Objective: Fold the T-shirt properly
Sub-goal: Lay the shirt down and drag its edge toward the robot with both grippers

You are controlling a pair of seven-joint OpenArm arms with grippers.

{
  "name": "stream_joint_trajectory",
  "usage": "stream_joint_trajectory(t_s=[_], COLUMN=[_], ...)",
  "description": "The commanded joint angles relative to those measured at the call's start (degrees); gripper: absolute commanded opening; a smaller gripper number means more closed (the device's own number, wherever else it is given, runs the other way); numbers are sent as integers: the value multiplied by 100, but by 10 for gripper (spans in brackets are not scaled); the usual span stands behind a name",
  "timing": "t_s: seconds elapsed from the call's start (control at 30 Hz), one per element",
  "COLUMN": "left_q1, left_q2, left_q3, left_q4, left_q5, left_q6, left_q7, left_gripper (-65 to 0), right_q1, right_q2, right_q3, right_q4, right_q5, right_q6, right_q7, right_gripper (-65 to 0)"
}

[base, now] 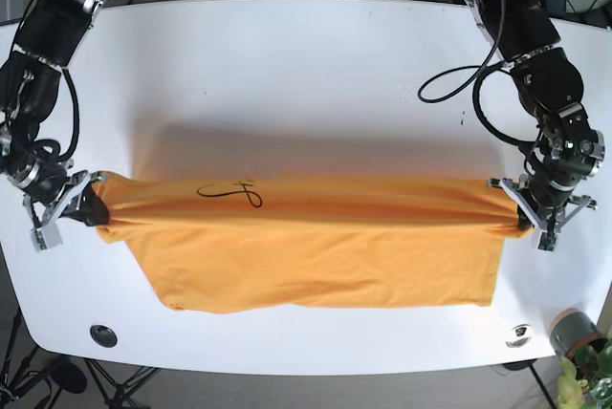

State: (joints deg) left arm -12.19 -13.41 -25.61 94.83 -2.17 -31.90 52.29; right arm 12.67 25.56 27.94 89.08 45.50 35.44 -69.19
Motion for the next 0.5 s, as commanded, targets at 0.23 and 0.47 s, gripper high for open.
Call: stream_joint_trajectory(t_s=[0.23,0.47], left_q1=[678,1065], left_q2=[-132,-149], left_q3=[-477,-556], left_q4=[122,122], left_q5=[134,152], left_q6=[-445,-595], left_q7=[-73,-73], left_gripper=[-650,-650], right_q1=[-1218,-1728], right_q2=[-205,-336], right_q3=[498,507], right_q4=[591,600], right_q5=[70,70], right_q6=[3,3], right_q7=[145,145], right_gripper=[-650,-650])
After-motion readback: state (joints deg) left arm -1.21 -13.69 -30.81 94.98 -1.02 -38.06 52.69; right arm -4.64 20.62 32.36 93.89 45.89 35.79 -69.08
